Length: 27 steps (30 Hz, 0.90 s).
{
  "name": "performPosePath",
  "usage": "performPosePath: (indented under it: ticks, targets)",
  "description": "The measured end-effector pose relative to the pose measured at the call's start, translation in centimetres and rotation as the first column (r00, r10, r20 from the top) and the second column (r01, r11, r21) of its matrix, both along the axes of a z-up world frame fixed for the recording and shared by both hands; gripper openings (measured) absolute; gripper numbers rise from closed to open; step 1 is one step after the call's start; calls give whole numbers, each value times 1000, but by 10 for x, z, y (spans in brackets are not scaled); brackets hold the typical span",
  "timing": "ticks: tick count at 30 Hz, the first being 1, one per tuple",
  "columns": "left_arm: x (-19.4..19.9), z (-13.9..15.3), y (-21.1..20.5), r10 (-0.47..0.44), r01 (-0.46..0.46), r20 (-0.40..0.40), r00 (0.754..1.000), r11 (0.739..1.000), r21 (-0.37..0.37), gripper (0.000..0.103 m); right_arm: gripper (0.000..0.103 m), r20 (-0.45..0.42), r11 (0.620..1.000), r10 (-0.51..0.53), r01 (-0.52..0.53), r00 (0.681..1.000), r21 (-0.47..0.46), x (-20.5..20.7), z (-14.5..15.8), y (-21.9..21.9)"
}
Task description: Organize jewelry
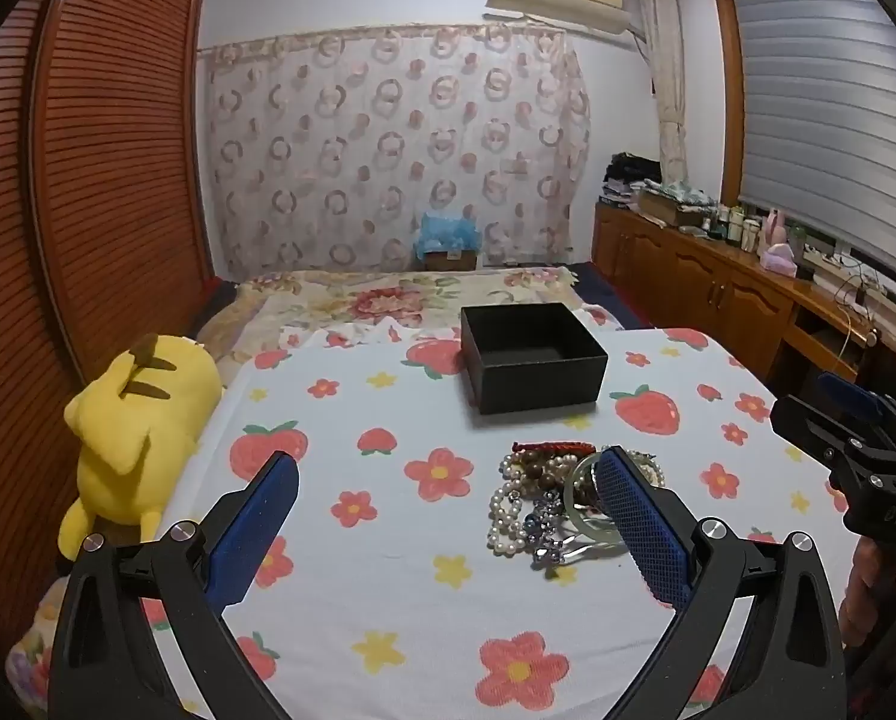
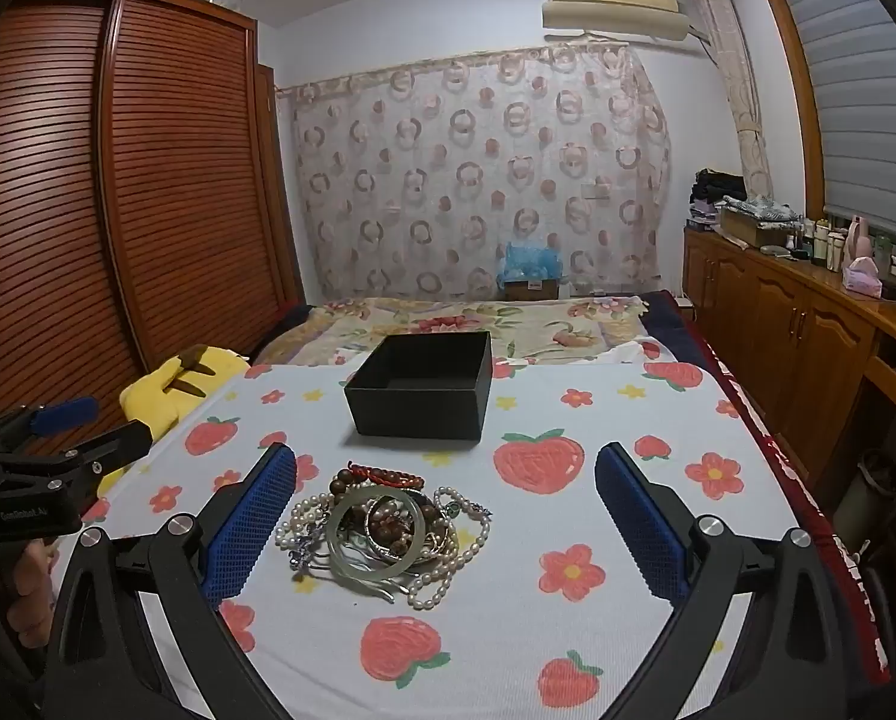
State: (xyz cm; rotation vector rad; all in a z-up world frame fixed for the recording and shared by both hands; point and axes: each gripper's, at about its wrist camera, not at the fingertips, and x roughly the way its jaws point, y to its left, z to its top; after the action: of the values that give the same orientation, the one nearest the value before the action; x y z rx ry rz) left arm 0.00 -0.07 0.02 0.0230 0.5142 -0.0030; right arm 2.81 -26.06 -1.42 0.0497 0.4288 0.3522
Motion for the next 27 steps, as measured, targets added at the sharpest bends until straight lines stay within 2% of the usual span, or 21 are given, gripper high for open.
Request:
performPosePath:
  ticks: [27]
  targets:
    - [0, 0, 0, -2, 2, 3, 1000, 1000, -15, 97, 101, 6, 1000, -1, 1, 1000, 1, -1, 1, -1]
